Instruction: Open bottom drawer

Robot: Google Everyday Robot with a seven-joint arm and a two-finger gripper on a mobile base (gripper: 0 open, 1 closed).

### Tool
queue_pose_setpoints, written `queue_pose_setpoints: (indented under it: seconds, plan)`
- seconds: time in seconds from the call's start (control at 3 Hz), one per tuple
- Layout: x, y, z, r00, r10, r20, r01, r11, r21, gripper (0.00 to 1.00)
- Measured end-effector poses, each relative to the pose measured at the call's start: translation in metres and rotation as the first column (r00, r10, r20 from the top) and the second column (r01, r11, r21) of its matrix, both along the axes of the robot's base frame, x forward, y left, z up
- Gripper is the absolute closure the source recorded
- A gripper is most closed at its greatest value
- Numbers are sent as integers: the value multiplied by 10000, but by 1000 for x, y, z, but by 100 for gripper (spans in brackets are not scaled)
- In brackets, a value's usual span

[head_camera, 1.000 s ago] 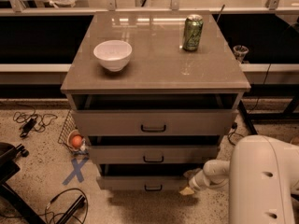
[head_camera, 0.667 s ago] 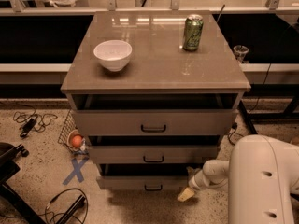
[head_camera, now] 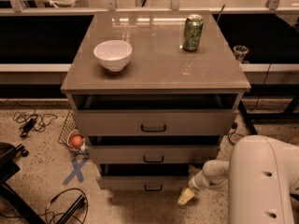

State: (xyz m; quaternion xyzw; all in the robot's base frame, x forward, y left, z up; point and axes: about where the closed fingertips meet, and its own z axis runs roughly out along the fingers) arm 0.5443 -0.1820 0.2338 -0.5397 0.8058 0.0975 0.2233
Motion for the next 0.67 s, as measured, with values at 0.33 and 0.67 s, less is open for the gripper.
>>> queue_pose_setpoints:
  seconds: [0.33, 0.67]
  plan:
    - [14, 35, -30, 9972, 653, -370, -644, 9976, 266, 0]
    - [14, 35, -30, 9972, 653, -370, -644, 9976, 266, 0]
